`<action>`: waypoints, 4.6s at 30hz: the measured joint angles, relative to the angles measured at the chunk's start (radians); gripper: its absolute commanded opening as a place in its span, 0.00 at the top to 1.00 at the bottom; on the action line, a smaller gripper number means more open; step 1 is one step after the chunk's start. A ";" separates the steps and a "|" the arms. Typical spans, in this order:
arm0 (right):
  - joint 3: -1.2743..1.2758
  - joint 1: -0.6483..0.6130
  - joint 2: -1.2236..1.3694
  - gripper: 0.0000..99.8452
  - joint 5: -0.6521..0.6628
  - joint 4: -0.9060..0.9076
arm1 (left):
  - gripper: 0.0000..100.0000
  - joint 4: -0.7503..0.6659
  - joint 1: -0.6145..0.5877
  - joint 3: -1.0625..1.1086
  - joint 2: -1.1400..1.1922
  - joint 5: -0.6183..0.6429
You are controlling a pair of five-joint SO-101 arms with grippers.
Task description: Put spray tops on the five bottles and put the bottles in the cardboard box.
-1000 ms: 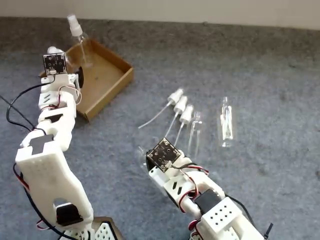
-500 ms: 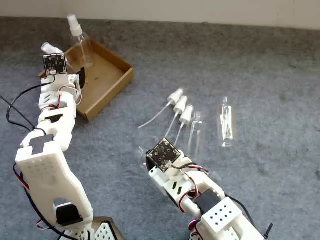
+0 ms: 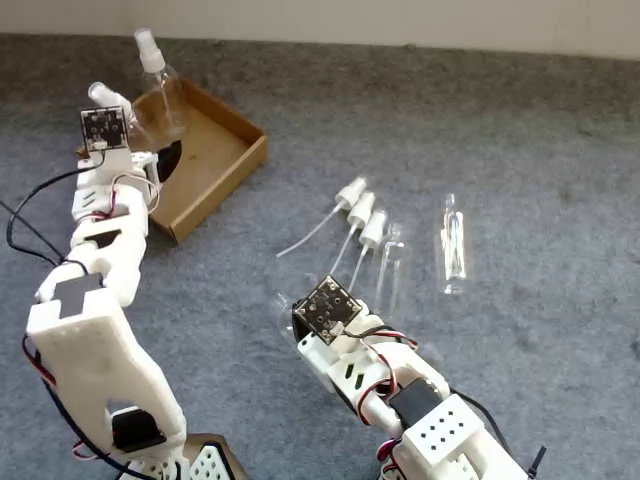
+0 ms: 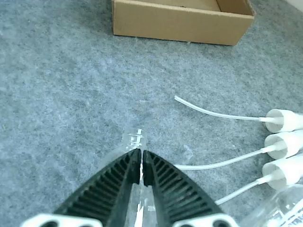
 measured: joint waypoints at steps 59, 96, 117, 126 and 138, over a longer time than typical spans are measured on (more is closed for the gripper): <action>0.025 0.641 -0.002 1.00 -0.002 0.000 | 0.61 1.725 0.621 0.017 -1.008 0.000; 0.029 0.767 -0.002 1.00 -0.002 -0.276 | 0.61 1.969 0.710 -0.060 -0.701 0.351; 0.029 0.767 -0.002 1.00 -0.002 -0.276 | 0.61 1.769 0.652 0.089 -0.701 0.470; 0.029 0.767 -0.002 1.00 -0.002 -0.276 | 0.61 1.769 0.686 0.089 -0.701 0.477; 0.029 0.767 -0.002 1.00 -0.002 -0.276 | 0.61 1.763 0.730 0.112 -0.701 0.477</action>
